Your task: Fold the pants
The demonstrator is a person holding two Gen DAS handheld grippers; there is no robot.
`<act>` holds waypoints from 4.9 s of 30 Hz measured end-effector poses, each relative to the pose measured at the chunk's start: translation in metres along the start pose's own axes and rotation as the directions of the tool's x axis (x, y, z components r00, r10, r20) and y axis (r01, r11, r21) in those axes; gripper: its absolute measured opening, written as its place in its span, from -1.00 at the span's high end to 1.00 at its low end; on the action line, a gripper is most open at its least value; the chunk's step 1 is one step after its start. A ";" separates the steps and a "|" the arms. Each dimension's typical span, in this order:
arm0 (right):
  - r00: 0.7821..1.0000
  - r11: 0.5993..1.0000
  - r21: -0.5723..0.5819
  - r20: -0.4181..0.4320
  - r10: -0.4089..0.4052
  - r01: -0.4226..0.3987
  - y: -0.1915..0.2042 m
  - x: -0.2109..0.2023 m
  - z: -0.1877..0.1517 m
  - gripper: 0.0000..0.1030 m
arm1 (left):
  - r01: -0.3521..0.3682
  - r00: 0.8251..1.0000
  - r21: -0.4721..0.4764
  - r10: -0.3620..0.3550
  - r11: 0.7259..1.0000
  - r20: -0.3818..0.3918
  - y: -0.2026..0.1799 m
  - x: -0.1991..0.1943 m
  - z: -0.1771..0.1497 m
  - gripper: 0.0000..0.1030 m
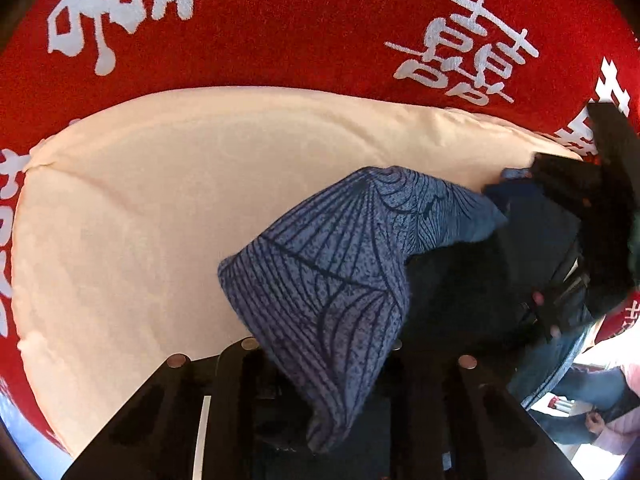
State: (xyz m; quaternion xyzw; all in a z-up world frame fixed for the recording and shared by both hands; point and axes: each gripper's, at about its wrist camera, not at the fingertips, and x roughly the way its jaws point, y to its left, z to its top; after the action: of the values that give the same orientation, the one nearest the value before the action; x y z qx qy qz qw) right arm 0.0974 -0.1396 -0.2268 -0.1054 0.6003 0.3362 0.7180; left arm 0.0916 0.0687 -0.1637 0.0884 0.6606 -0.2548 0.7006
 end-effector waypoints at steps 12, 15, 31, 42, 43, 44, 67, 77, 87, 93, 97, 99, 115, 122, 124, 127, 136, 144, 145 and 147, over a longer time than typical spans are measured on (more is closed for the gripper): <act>0.995 0.997 -0.067 -0.092 0.031 -0.037 0.011 -0.007 -0.006 0.77 | -0.060 0.997 -0.038 0.062 0.997 0.045 -0.028 -0.030 -0.036 0.50; 0.999 0.996 -0.088 -0.026 -0.021 0.019 0.037 -0.042 -0.022 0.77 | -0.019 0.994 -0.083 0.027 0.996 0.103 -0.029 -0.056 -0.061 0.50; 0.941 0.934 -0.117 0.012 -0.338 0.337 0.199 0.006 -0.098 0.77 | 0.006 0.999 -0.044 -0.004 0.999 0.036 -0.011 -0.026 -0.207 0.35; 0.902 0.905 0.048 0.070 -0.425 0.422 0.206 -0.046 -0.081 0.76 | -0.011 0.989 -0.025 0.014 1.000 0.146 -0.019 -0.071 -0.221 0.13; 0.908 0.909 0.052 0.043 -0.416 0.414 0.209 -0.031 -0.086 0.76 | -0.010 0.994 -0.039 0.014 0.999 0.104 -0.017 -0.059 -0.225 0.12; 0.909 0.909 0.049 0.024 -0.415 0.414 0.213 -0.021 -0.087 0.76 | -0.017 0.997 -0.050 0.020 0.999 0.073 -0.017 -0.050 -0.227 0.11; 0.762 0.751 -0.134 0.073 -0.643 0.647 0.280 0.025 -0.110 0.44 | 0.151 0.983 -0.279 -0.114 0.949 0.143 -0.004 -0.105 -0.297 -0.41; 0.799 0.801 0.036 0.046 -0.599 0.598 0.272 0.013 -0.110 0.04 | 0.202 0.973 -0.359 -0.228 0.911 -0.032 -0.032 0.021 -0.274 -0.46; 0.852 0.761 0.447 -0.005 -0.523 0.469 0.181 -0.126 -0.175 -0.54 | 0.054 0.993 -0.309 -0.084 0.950 -0.086 -0.061 0.020 -0.270 -0.46; 0.872 0.340 0.875 -0.165 -0.460 0.345 0.034 -0.167 -0.207 -0.58 | 0.007 0.998 -0.151 -0.015 0.988 -0.053 -0.123 0.014 -0.226 -0.46; 0.885 0.230 0.911 -0.231 -0.404 0.343 -0.007 -0.151 -0.204 -0.58 | 0.009 0.996 -0.122 -0.019 0.992 -0.082 -0.142 0.028 -0.206 -0.46; 0.865 0.223 0.894 -0.271 -0.423 0.389 -0.011 -0.146 -0.192 -0.58 | 0.001 0.994 -0.104 -0.012 0.995 -0.110 -0.147 0.033 -0.203 -0.46; 0.853 0.022 0.948 -0.276 -0.443 0.318 0.040 -0.197 -0.235 0.78 | -0.032 0.981 0.037 0.038 0.999 -0.188 -0.188 0.061 -0.187 -0.46; 0.846 -0.164 0.958 -0.284 -0.451 0.234 0.081 -0.210 -0.305 0.87 | -0.019 0.982 0.123 0.042 0.992 -0.186 -0.206 0.056 -0.180 -0.46; 0.857 -0.220 0.941 -0.326 -0.399 0.255 0.086 -0.188 -0.328 0.87 | -0.024 0.980 0.151 0.053 0.988 -0.193 -0.211 0.058 -0.181 -0.46; 0.880 -0.313 0.907 -0.375 -0.292 0.283 0.094 -0.155 -0.365 0.87 | -0.028 0.979 0.183 0.064 0.983 -0.195 -0.215 0.059 -0.180 -0.46; 0.803 -0.158 0.924 -0.381 -0.458 0.348 0.085 -0.200 -0.346 -0.63 | -0.035 0.977 0.233 0.082 0.972 -0.196 -0.238 0.066 -0.178 -0.46; 0.629 0.175 0.720 -0.429 -0.648 0.672 0.031 -0.196 -0.265 -0.79 | -0.007 0.980 0.219 0.050 0.976 -0.191 -0.262 0.052 -0.168 -0.46; 0.598 0.191 0.664 -0.462 -0.655 0.723 0.017 -0.187 -0.256 -0.79 | -0.006 0.982 0.221 0.048 0.975 -0.185 -0.268 0.052 -0.165 -0.46; 0.559 0.188 0.610 -0.502 -0.660 0.770 0.005 -0.177 -0.262 -0.80 | 0.000 0.983 0.225 0.041 0.974 -0.177 -0.281 0.052 -0.159 -0.46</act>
State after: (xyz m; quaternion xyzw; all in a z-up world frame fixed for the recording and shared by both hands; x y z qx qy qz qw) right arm -0.1226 -0.3439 -0.1276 -0.0689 0.6037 -0.3437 0.7160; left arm -0.1819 -0.1107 -0.1721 0.1963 0.6877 -0.3113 0.6258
